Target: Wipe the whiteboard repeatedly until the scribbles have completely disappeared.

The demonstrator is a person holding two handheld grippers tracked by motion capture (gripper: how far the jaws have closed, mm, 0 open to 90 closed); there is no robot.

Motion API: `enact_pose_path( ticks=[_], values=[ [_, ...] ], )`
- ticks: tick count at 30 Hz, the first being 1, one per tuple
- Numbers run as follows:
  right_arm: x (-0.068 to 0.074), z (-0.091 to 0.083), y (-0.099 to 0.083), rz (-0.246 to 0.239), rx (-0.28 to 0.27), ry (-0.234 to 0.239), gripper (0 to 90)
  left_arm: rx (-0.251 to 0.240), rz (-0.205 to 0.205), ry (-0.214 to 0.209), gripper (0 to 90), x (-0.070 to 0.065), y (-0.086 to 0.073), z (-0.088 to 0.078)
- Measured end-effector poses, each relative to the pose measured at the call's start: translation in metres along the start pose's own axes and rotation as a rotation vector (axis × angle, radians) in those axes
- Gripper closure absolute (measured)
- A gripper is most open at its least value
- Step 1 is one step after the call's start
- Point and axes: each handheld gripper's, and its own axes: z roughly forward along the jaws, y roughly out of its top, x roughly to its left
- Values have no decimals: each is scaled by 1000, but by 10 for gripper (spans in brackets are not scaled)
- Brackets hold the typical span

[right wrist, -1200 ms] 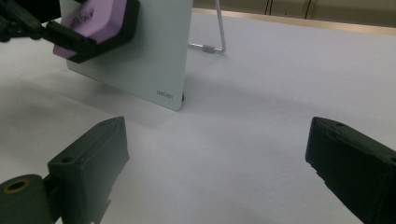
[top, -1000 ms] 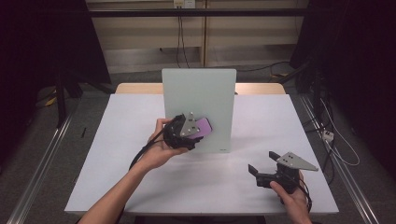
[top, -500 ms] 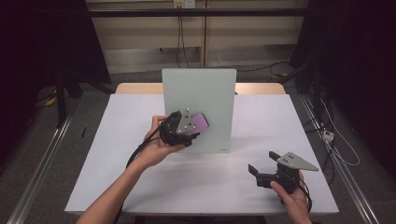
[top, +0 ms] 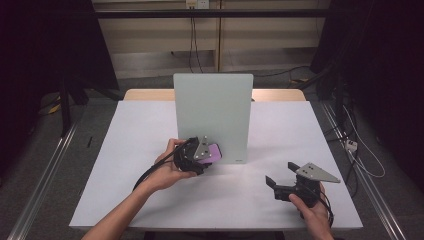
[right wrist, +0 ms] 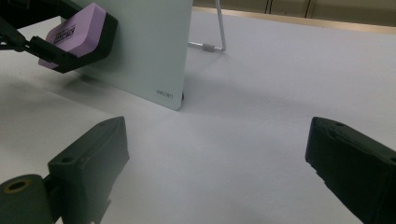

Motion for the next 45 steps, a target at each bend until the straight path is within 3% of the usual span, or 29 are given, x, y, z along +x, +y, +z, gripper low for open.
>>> enact_pose_path(
  ticks=[8,12,13,17,19,29,31,35,41,43,45],
  values=[
    [-1,-1,0,1,-2,-2,58,-85,-60,75,407,22,10,-22],
    [-1,-1,0,1,-2,-1,58,-171,-149,133,407,32,7,-36],
    [-1,-1,0,1,-2,-1,58,-181,-156,135,407,34,5,-38],
    [0,0,0,2,-2,-2,58,-182,-167,136,407,33,1,-39],
    [0,0,0,2,-3,-1,58,-158,-140,140,407,30,0,-36],
    [0,-1,0,2,-2,-3,58,-94,-78,54,407,10,6,-12],
    [0,-1,0,1,-2,-1,59,-110,-78,42,407,10,8,-12],
    [0,1,1,6,-2,3,59,-157,-101,8,407,11,11,-22],
    [0,1,0,12,7,4,58,-198,-178,-39,407,18,12,-35],
    [0,0,0,12,6,6,58,-234,-211,-59,407,21,11,-39],
    [-1,-1,-1,7,5,6,58,-243,-215,-64,407,24,11,-44]
  ],
)
